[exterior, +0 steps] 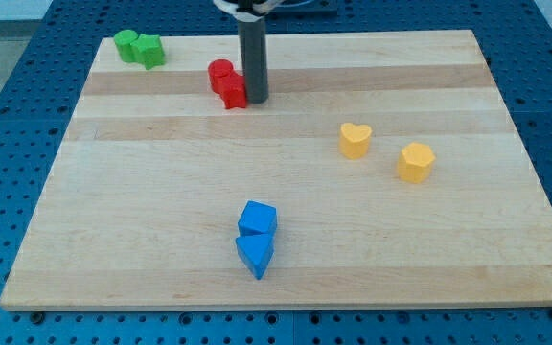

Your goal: Place the red circle vertically below the green star

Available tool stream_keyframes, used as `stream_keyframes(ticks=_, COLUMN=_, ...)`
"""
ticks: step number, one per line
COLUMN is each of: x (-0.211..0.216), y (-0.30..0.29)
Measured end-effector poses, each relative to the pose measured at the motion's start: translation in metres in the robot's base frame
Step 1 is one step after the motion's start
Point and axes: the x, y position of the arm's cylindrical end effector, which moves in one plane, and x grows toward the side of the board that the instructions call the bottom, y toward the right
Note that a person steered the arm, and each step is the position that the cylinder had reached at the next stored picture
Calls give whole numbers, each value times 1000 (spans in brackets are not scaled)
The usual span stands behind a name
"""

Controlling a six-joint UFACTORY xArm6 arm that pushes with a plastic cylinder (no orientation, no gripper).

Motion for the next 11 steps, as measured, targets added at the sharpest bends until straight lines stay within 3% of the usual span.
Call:
stream_keyframes(ticks=2, x=-29, y=-11)
stream_keyframes(ticks=4, x=-85, y=-33)
stream_keyframes(ticks=6, x=-51, y=-88)
stream_keyframes(ticks=11, x=51, y=-96)
